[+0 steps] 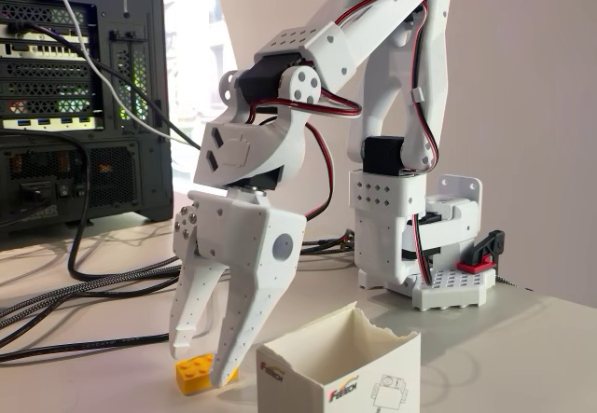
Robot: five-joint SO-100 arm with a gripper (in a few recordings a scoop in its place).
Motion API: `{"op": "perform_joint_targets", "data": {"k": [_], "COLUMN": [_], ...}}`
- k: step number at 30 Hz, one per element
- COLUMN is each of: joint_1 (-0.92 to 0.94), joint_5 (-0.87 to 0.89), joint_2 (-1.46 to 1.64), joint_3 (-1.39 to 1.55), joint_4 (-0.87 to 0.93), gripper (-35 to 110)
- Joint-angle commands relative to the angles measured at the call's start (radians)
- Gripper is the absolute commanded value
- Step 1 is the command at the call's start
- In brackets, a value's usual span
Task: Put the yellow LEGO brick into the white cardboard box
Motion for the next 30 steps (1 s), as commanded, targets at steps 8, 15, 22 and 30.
{"op": "perform_joint_targets", "data": {"k": [8,15,22,30], "joint_1": [0.020,0.052,0.034,-0.132], "joint_5": [0.003,-0.144,-0.362,-0.520], "joint_2": [-0.009,0.040,0.279,0.453], "joint_3": [-0.077,-0.087,-0.175,-0.229], "joint_4": [-0.009,0.008,0.170,0.232], "gripper": [-8,-9,-9,-9]}}
